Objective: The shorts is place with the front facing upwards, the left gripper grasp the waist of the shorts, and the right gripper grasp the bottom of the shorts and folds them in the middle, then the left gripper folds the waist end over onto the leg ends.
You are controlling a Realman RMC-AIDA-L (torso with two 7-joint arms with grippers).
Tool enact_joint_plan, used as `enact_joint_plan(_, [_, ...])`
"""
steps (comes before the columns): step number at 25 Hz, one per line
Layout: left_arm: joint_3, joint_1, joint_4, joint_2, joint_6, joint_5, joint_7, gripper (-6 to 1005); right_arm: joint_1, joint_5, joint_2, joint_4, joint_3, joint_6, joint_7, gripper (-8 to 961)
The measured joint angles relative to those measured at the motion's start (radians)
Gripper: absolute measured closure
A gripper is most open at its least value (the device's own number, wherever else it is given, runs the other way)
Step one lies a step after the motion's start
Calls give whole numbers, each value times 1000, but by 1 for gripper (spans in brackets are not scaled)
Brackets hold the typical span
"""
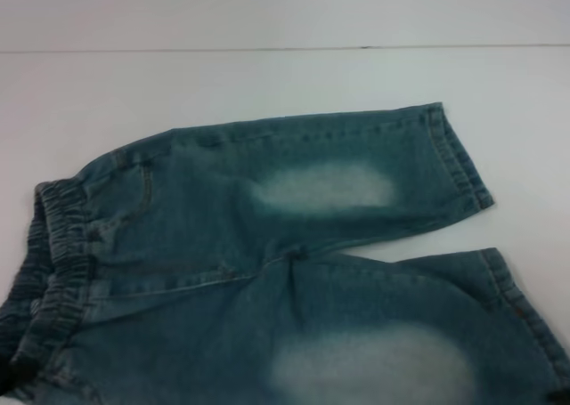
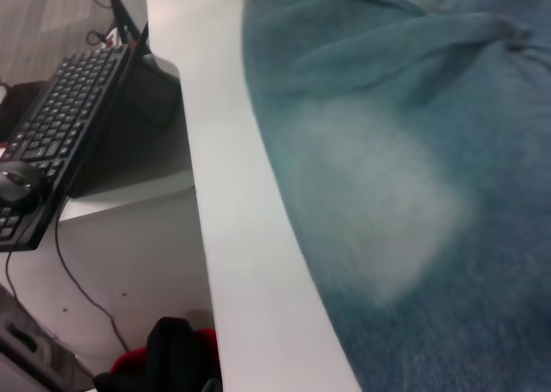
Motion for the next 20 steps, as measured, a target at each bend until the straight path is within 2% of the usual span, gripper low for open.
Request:
enact_joint_plan(5, [-4, 4, 35, 3, 34, 3, -33, 961, -22, 50, -11, -11, 22, -1, -6, 939])
enact_joint_plan(12, [-21, -57, 31, 4, 45, -33, -103, 961, -12, 180, -31, -13, 113, 4, -8, 939])
enact_joint_plan(17, [-28, -108, 27, 6, 50, -109, -160, 961, 23, 297, -32, -20, 130, 54, 6, 938])
enact_joint_plan(20, [-28, -144, 25, 7, 37, -148, -186, 962, 58, 345, -25, -18, 135, 129, 29, 939])
